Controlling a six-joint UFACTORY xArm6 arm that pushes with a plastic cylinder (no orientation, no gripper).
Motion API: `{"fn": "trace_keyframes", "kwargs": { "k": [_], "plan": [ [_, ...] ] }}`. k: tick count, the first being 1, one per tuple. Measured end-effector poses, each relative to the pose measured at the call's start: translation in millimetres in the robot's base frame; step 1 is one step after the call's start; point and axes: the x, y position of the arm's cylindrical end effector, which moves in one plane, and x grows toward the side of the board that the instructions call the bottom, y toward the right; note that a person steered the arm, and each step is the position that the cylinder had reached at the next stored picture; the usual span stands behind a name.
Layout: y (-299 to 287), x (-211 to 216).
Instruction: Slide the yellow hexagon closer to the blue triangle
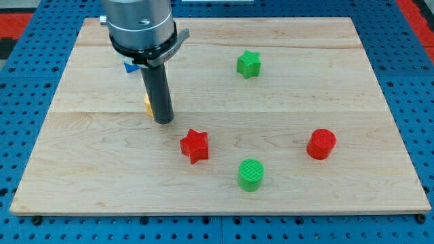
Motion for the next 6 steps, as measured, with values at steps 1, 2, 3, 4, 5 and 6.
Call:
{"fn": "trace_keyframes", "kwargs": {
  "k": [1,2,3,4,5,6],
  "plan": [
    [1.1,-4.6],
    [4.7,-4.6],
    [8.3,-8.1],
    [3.7,-29.7],
    [-8.9,-43.0],
    [-24.7,-43.4]
  ]
}}
